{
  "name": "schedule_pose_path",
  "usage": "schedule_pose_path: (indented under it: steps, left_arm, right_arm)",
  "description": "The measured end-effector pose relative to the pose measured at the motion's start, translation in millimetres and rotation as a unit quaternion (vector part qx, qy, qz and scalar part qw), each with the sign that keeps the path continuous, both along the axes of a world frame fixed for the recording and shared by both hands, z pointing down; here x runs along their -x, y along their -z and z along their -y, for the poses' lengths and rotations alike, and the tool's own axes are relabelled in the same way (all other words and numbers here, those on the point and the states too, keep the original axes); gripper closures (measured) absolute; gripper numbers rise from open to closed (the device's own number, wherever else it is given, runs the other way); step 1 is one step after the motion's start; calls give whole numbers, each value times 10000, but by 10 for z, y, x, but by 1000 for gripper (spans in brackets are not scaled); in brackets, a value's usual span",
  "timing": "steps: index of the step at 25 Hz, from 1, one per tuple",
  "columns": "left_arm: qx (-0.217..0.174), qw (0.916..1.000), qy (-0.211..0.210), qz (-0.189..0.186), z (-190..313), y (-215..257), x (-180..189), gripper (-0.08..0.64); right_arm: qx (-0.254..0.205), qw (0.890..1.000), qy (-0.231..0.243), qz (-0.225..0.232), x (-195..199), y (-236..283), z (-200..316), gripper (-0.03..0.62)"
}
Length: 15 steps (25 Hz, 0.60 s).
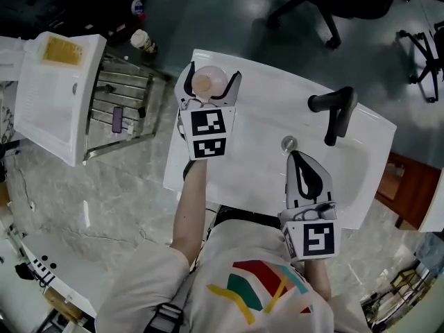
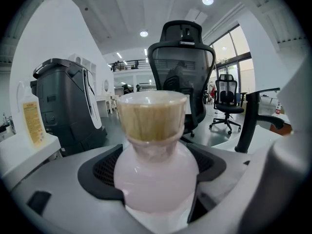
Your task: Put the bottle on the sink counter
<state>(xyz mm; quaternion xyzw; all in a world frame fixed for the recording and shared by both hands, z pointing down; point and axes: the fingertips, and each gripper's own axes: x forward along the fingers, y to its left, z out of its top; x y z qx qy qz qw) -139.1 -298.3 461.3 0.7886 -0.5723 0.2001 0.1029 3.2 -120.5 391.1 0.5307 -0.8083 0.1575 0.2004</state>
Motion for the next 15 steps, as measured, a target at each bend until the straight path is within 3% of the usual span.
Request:
schedule_pose_path:
  steps: [15]
  left_arm:
    - [298, 9993, -60, 200, 186, -418, -2, 161]
  right_arm:
    - [246, 9997, -64, -49, -3, -203, 52, 581]
